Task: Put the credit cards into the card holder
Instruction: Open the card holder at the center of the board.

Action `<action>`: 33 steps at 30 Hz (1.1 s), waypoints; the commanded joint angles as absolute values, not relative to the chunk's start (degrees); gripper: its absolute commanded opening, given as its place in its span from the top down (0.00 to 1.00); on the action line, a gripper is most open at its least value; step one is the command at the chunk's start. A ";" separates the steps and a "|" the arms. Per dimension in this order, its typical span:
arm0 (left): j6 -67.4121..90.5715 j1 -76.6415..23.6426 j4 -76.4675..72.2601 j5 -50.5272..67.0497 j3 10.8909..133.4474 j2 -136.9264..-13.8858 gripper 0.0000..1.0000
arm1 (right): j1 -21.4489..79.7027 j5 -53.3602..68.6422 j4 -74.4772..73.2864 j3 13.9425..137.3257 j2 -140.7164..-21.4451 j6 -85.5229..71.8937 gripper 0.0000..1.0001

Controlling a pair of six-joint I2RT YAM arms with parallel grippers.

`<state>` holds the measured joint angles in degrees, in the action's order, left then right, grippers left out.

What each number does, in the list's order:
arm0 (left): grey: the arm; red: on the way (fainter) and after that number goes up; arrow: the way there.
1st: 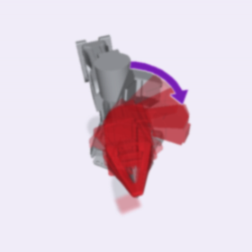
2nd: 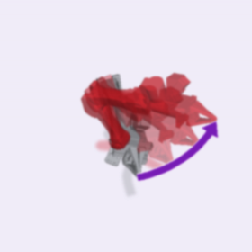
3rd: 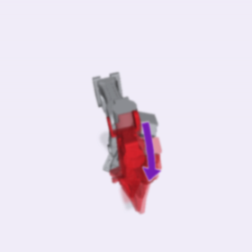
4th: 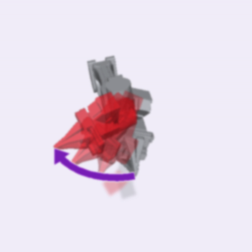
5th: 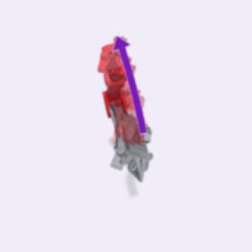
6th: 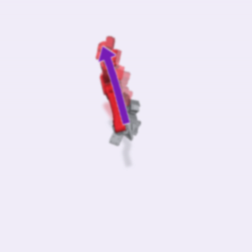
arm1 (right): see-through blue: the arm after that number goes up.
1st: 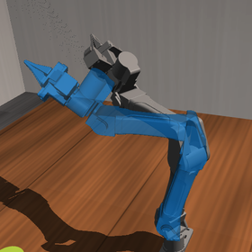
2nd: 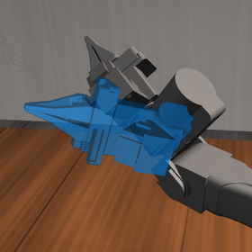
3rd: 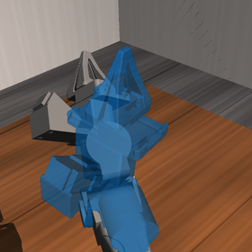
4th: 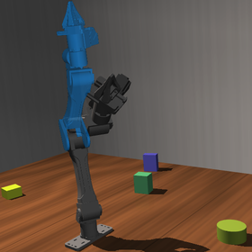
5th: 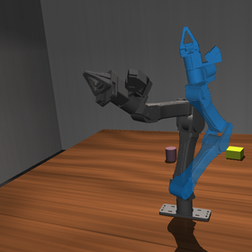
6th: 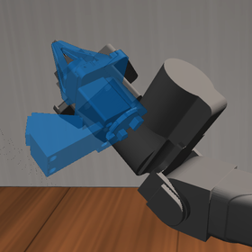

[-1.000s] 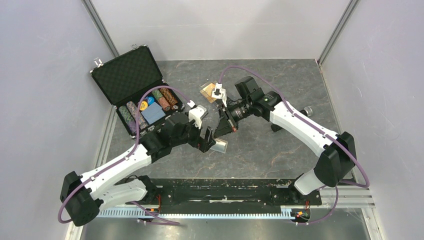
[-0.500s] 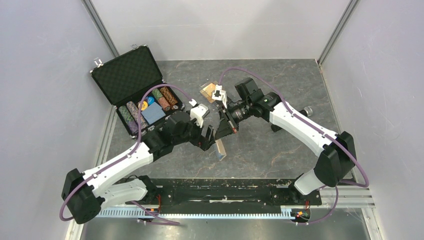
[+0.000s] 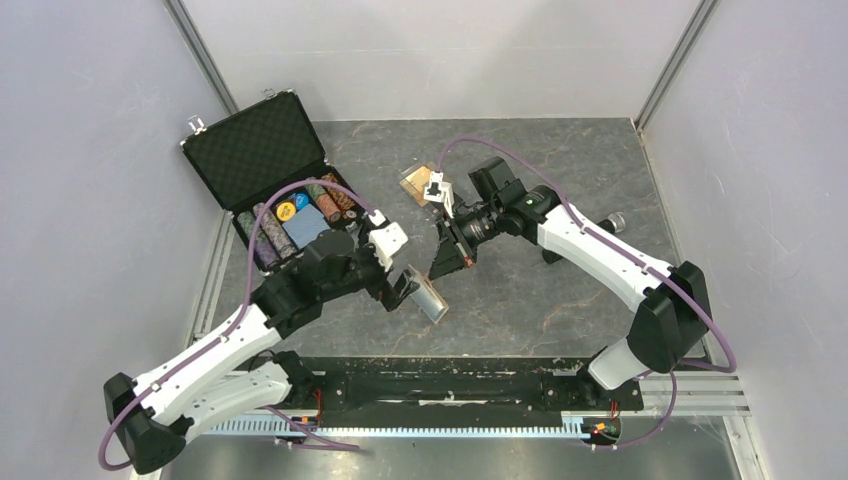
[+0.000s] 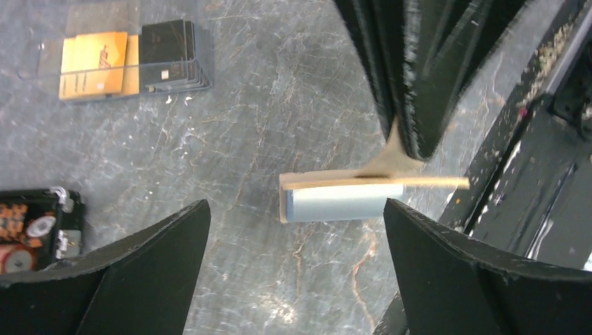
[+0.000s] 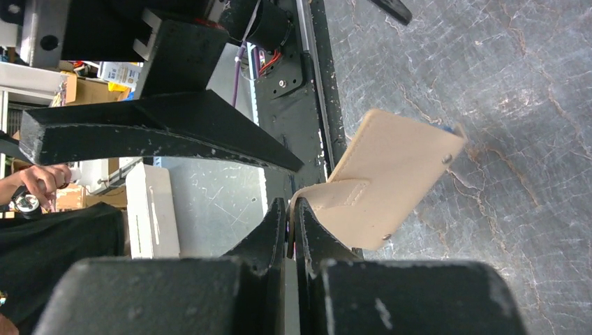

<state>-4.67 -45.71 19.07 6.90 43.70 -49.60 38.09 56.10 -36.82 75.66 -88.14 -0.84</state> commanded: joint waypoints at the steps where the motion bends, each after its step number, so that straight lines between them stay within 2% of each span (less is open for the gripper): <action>1: -20.87 -45.70 22.87 12.99 44.73 -47.02 0.00 | 38.32 58.55 -35.16 74.59 -87.60 1.21 1.00; 10: -36.11 -45.70 23.30 18.96 46.64 -49.49 0.00 | 38.43 61.00 -35.48 73.94 -88.07 1.80 1.00; 23: -39.90 -45.75 22.57 25.05 51.77 -59.79 0.02 | 38.41 62.01 -36.30 73.81 -88.71 2.53 1.00; 28: -39.74 -45.79 23.82 26.23 51.77 -61.62 0.14 | 38.40 61.26 -36.30 74.39 -88.84 2.29 1.00; 32: -39.83 -45.71 25.66 26.32 51.33 -61.50 0.30 | 38.41 60.04 -36.18 74.94 -88.95 1.81 1.00; 33: -39.81 -45.71 26.27 26.41 51.24 -61.49 0.37 | 38.40 59.75 -36.21 75.10 -89.08 1.64 0.99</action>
